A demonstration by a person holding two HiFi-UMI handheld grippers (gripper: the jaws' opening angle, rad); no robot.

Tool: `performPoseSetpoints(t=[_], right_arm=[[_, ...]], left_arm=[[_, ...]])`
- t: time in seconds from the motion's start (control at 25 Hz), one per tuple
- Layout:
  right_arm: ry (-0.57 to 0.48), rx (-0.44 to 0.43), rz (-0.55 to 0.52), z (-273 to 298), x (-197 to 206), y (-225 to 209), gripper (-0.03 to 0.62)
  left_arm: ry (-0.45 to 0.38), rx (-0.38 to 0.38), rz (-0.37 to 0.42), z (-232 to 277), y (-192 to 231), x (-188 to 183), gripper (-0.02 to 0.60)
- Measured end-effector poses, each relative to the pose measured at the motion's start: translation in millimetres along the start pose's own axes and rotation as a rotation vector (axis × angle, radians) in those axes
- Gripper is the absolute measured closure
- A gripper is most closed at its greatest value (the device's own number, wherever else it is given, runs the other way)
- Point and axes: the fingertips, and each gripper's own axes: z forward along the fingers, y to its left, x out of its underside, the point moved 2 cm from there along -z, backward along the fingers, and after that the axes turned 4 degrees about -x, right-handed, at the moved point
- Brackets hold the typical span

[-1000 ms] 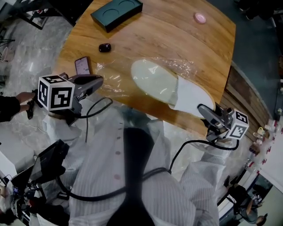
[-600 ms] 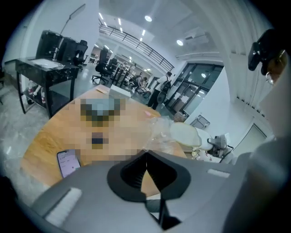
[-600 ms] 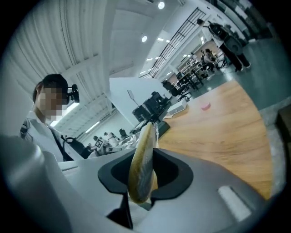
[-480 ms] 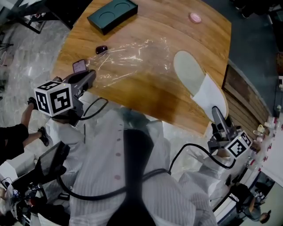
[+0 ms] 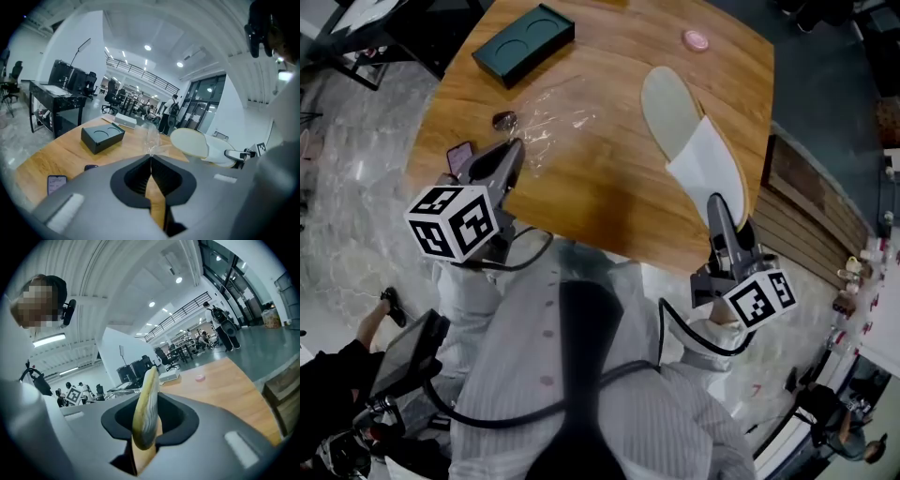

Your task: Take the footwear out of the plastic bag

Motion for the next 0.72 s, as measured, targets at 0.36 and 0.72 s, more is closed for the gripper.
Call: performPoseSetpoints(t=[0.36, 0.72], right_arm=[[-0.016, 0.025, -0.061, 26.8, 3.5, 20.3, 0.497], [-0.025, 0.017, -0.074, 24.3, -2.6, 25.1, 0.497]], left_arm=[[0.003, 0.063, 0.021, 13.1, -26.5, 5.6, 0.578], [-0.003, 0.092, 0.054, 16.2, -43.5, 1.3, 0.58]])
